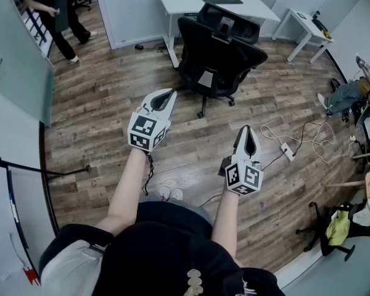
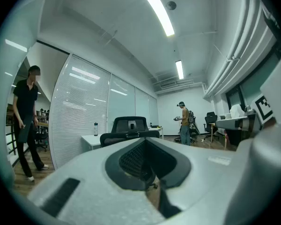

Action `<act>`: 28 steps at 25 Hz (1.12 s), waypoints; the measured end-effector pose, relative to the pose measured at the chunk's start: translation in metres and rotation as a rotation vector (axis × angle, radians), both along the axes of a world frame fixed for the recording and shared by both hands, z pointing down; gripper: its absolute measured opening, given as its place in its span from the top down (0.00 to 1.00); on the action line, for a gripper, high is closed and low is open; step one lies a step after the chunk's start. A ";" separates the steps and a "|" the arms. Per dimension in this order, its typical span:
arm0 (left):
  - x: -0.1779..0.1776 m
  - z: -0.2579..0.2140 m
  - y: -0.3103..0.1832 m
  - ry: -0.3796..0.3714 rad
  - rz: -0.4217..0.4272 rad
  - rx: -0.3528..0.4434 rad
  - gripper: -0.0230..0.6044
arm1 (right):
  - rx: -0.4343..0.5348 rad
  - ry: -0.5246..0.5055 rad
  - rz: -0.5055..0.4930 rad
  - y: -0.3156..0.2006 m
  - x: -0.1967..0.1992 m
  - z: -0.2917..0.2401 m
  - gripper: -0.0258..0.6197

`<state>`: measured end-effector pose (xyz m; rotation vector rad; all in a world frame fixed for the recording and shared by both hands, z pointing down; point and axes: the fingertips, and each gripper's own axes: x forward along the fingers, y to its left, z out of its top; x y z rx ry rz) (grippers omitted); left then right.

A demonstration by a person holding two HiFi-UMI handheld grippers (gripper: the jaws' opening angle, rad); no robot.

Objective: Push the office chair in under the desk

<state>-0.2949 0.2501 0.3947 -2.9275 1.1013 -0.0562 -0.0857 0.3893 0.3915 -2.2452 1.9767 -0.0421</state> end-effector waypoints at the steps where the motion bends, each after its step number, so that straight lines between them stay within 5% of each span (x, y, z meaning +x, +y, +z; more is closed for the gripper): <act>1: 0.001 0.000 0.000 -0.001 0.002 -0.001 0.95 | 0.000 0.000 0.000 0.000 -0.001 0.000 0.94; 26: 0.003 0.002 0.005 0.002 -0.013 -0.009 0.95 | 0.002 -0.019 -0.058 -0.004 -0.003 0.008 0.94; 28: 0.006 0.001 0.006 0.023 0.001 -0.013 0.84 | 0.007 -0.022 -0.074 -0.006 -0.002 0.009 0.90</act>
